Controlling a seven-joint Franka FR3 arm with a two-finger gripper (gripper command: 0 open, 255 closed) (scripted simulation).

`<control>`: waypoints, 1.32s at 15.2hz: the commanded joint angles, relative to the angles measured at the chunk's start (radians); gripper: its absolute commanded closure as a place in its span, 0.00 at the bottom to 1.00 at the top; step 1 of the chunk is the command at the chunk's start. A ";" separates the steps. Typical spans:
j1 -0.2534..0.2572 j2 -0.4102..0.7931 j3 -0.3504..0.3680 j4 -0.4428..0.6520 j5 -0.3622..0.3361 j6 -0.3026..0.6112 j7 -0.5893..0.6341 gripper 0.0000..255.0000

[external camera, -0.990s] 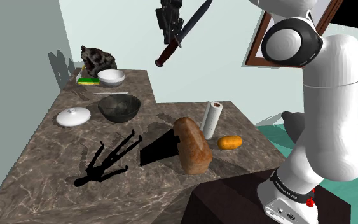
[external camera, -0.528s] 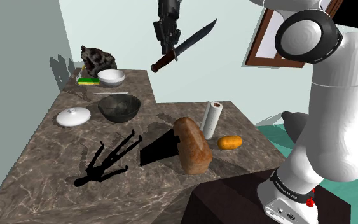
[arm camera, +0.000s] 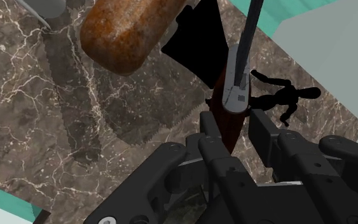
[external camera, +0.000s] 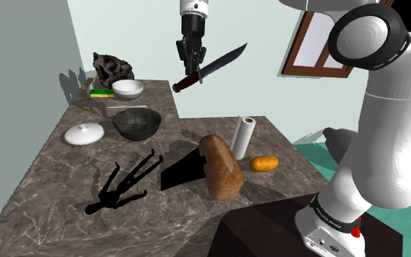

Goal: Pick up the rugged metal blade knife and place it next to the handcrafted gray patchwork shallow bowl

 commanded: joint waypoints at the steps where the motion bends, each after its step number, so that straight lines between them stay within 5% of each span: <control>1: 0.003 -0.007 0.000 -0.037 -0.002 0.029 -0.006 1.00; 20: 0.019 -0.028 0.000 -0.320 -0.008 0.286 -0.063 1.00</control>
